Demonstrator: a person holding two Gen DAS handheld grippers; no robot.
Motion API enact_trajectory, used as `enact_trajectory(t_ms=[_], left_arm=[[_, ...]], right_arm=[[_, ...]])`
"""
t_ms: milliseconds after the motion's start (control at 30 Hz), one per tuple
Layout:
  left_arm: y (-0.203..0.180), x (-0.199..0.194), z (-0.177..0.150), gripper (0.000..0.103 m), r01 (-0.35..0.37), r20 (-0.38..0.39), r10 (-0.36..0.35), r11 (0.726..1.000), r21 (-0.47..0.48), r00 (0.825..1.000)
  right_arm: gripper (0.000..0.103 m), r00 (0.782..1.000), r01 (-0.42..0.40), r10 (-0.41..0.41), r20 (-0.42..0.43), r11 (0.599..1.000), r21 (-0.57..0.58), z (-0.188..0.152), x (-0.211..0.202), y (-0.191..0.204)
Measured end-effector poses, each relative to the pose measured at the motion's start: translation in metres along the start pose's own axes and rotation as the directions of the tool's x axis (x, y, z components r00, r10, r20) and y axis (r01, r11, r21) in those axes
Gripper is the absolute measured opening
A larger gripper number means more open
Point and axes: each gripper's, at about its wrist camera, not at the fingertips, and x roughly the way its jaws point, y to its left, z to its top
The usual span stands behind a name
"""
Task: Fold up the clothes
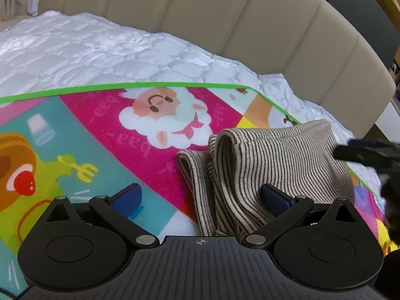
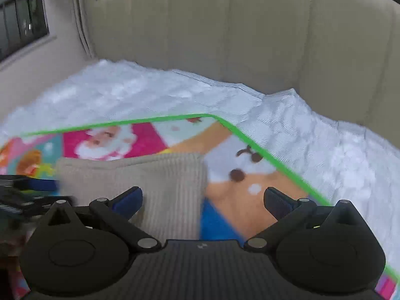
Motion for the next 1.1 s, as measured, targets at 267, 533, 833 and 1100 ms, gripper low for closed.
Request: enact_trajectory(t_ms=[267, 533, 833, 1100], left_arm=[[-0.008, -0.006, -0.001, 0.103, -0.036, 0.006, 0.036, 0.999, 0.021, 0.999], [-0.032, -0.016, 0.032, 0.103, -0.106, 0.076, 0.102, 0.993, 0.048, 0.992], [-0.027, 0.025, 0.037, 0.103, -0.203, 0.028, 0.201, 0.975, 0.092, 0.979], [-0.005, 0.027, 0.035, 0.103, -0.106, 0.002, 0.106, 0.994, 0.014, 0.994]], right_arm=[[0.103, 0.999, 0.022, -0.021, 0.025, 0.999, -0.047, -0.061, 0.01, 0.028], [0.103, 0.998, 0.025, -0.021, 0.053, 0.996, -0.08, -0.064, 0.02, 0.031], [0.103, 0.996, 0.033, -0.026, 0.09, 0.997, -0.073, -0.068, 0.006, 0.037], [0.103, 0.999, -0.033, 0.036, 0.039, 0.997, -0.066, -0.069, 0.006, 0.058]])
